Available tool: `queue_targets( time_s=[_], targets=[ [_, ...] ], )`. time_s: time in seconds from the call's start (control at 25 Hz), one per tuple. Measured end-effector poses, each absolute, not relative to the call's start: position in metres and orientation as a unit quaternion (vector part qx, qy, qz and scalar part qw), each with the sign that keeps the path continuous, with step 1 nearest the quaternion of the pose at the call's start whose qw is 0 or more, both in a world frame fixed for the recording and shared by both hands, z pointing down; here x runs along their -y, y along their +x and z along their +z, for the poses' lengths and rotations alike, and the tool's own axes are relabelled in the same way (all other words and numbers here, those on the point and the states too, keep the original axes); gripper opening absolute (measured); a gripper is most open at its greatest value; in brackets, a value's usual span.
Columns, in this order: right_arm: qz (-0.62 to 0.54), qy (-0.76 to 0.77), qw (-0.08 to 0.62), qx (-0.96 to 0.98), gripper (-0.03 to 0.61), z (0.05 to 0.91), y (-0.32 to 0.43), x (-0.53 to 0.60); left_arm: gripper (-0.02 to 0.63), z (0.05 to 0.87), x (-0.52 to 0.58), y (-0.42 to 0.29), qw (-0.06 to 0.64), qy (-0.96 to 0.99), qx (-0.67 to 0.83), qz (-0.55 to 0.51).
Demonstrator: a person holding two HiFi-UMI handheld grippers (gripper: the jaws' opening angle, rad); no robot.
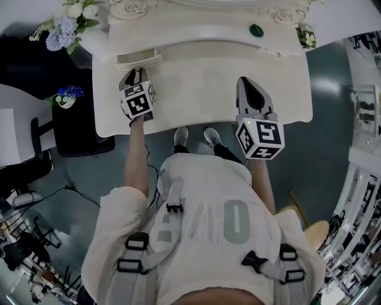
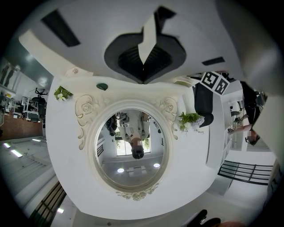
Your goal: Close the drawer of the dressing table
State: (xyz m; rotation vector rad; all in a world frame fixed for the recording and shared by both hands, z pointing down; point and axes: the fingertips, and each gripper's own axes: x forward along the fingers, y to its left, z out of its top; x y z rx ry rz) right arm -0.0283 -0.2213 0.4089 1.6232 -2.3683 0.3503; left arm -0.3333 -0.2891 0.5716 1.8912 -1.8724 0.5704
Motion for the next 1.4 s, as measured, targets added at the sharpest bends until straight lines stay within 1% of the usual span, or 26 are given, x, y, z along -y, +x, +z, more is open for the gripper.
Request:
queue_targets(
  time_s=[1.4],
  targets=[
    [0.13, 0.57, 0.136, 0.8, 0.008, 0.418, -0.026, 0.237, 0.106, 0.574, 0.342, -0.34, 0.199, 0.683, 0.669, 0.217]
  ],
)
